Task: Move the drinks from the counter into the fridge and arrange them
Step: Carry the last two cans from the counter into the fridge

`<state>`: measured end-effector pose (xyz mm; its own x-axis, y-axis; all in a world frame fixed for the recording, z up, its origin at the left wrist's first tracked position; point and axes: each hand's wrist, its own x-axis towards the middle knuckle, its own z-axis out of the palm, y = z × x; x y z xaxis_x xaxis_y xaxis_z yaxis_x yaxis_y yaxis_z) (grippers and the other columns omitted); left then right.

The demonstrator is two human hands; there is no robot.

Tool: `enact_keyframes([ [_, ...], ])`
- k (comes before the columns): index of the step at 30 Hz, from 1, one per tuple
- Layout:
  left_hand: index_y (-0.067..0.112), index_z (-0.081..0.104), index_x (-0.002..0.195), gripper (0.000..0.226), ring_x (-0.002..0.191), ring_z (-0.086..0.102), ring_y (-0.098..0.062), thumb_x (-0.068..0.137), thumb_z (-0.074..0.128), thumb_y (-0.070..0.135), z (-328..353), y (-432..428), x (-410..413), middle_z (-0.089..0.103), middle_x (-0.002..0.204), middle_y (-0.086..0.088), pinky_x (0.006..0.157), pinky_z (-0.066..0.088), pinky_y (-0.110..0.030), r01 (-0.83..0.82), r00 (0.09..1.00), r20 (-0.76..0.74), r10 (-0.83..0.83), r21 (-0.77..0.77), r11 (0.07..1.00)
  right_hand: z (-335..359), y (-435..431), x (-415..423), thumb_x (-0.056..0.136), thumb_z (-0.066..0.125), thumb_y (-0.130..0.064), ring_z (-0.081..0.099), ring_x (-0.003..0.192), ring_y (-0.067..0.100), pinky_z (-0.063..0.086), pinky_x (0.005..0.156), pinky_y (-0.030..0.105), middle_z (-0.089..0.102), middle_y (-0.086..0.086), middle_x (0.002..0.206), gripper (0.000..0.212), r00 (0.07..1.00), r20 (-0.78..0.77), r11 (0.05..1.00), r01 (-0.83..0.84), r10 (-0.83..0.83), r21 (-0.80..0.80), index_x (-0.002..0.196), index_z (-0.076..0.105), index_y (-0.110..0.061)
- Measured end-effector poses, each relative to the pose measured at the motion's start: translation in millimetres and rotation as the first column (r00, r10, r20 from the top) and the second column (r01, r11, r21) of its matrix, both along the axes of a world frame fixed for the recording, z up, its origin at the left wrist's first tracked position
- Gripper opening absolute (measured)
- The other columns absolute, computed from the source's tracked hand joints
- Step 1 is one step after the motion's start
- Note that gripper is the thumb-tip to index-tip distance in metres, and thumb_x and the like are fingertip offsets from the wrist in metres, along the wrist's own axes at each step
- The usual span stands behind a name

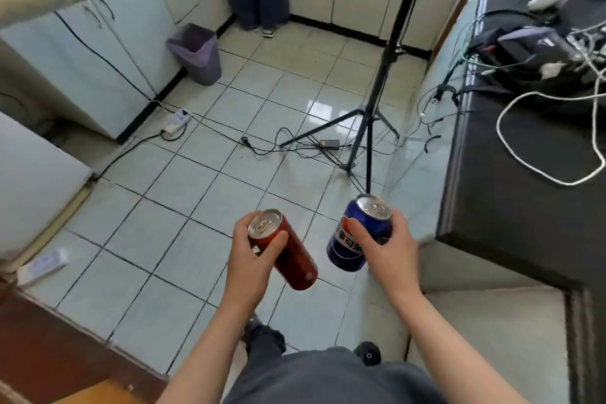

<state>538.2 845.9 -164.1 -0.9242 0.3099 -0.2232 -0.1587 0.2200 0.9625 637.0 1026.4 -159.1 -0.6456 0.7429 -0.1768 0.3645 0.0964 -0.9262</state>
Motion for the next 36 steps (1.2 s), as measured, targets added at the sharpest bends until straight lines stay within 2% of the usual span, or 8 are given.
enact_keyframes([
  [5, 0.043, 0.047, 0.11, 0.041, 0.085, 0.054, 0.017, 0.084, 0.069, 0.02, 8.0, -103.6, -84.4, 0.056, 0.107, 0.019, 0.07, 0.043, -0.012, -0.246, 0.969, -0.021, 0.248, 0.061, 0.967, 10.7, -85.2, -114.1, 0.064, 0.076, -0.053, 0.059, 0.085, -0.01, 0.047, 0.065, 0.011, 0.063, -0.03, 0.092, 0.038, 0.968, -0.018, 0.968, -0.25, 0.251, 0.039, 0.094, 0.055, -0.043],
  [13, 0.037, 0.046, 0.116, 0.043, 0.096, 0.054, 0.009, 0.084, 0.069, 0.018, 18.5, -252.2, -177.6, 0.054, 0.108, 0.022, 0.076, 0.045, -0.014, -0.526, 0.847, -0.052, 0.529, 0.065, 0.848, 24.3, -216.6, -261.6, 0.06, 0.074, -0.052, 0.059, 0.086, -0.011, 0.048, 0.064, 0.007, 0.061, -0.035, 0.093, 0.042, 0.828, -0.066, 0.83, -0.555, 0.557, 0.057, 0.095, 0.053, -0.044],
  [17, 0.028, 0.049, 0.118, 0.04, 0.087, 0.054, 0.02, 0.084, 0.067, 0.016, 13.4, -311.0, -206.8, 0.055, 0.108, 0.018, 0.068, 0.041, 0.002, -0.681, 0.726, -0.042, 0.687, 0.102, 0.725, 21.6, -270.5, -329.3, 0.057, 0.07, -0.059, 0.06, 0.086, -0.009, 0.049, 0.065, 0.012, 0.064, -0.027, 0.089, 0.046, 0.733, -0.054, 0.735, -0.676, 0.678, 0.057, 0.096, 0.053, -0.043],
  [21, 0.025, 0.038, 0.125, 0.05, 0.088, 0.052, 0.022, 0.085, 0.067, 0.014, 2.4, -352.3, -246.4, 0.048, 0.11, 0.019, 0.067, 0.04, 0.002, -0.817, 0.573, 0.004, 0.82, 0.088, 0.57, 9.5, -317.9, -404.1, 0.063, 0.076, -0.051, 0.064, 0.085, 0.001, 0.051, 0.068, 0.017, 0.067, -0.014, 0.093, 0.044, 0.601, -0.039, 0.602, -0.798, 0.798, 0.025, 0.1, 0.057, -0.035],
  [23, 0.029, 0.032, 0.125, 0.055, 0.096, 0.054, 0.009, 0.085, 0.067, 0.016, 0.2, -373.5, -278.2, 0.047, 0.113, 0.013, 0.072, 0.043, -0.007, -0.852, 0.519, 0.004, 0.855, 0.087, 0.516, 1.8, -342.8, -451.6, 0.069, 0.079, -0.038, 0.065, 0.082, 0.0, 0.051, 0.066, 0.016, 0.068, -0.014, 0.09, 0.035, 0.527, -0.038, 0.528, -0.849, 0.849, 0.013, 0.097, 0.057, -0.036],
  [27, 0.019, 0.039, 0.127, 0.05, 0.11, 0.051, -0.014, 0.085, 0.067, 0.019, 14.7, -412.2, -361.2, 0.05, 0.119, 0.001, 0.084, 0.042, -0.022, -0.871, 0.483, -0.063, 0.873, 0.061, 0.487, 6.7, -392.2, -551.5, 0.065, 0.077, -0.045, 0.063, 0.082, -0.005, 0.051, 0.07, 0.017, 0.067, -0.02, 0.088, 0.036, 0.407, -0.05, 0.407, -0.913, 0.912, -0.009, 0.094, 0.055, -0.043],
  [31, 0.028, 0.045, 0.119, 0.052, 0.109, 0.053, -0.012, 0.074, 0.068, 0.036, 41.4, -444.2, -435.1, 0.054, 0.116, 0.005, 0.082, 0.043, -0.023, -0.879, 0.459, -0.113, 0.881, 0.088, 0.469, 25.4, -430.7, -638.3, 0.055, 0.07, -0.06, 0.064, 0.081, -0.003, 0.052, 0.068, 0.019, 0.067, -0.025, 0.089, 0.042, 0.382, -0.104, 0.383, -0.924, 0.918, -0.013, 0.092, 0.058, -0.043],
  [36, 0.039, 0.046, 0.112, 0.049, 0.106, 0.053, -0.004, 0.074, 0.075, 0.045, 59.5, -480.1, -509.7, 0.052, 0.116, 0.01, 0.079, 0.042, -0.019, -0.905, 0.382, -0.144, 0.913, 0.14, 0.401, 35.0, -474.7, -733.7, 0.063, 0.077, -0.05, 0.065, 0.075, -0.002, 0.051, 0.065, 0.023, 0.068, -0.021, 0.082, 0.036, 0.374, -0.146, 0.376, -0.926, 0.916, -0.01, 0.089, 0.06, -0.033],
])
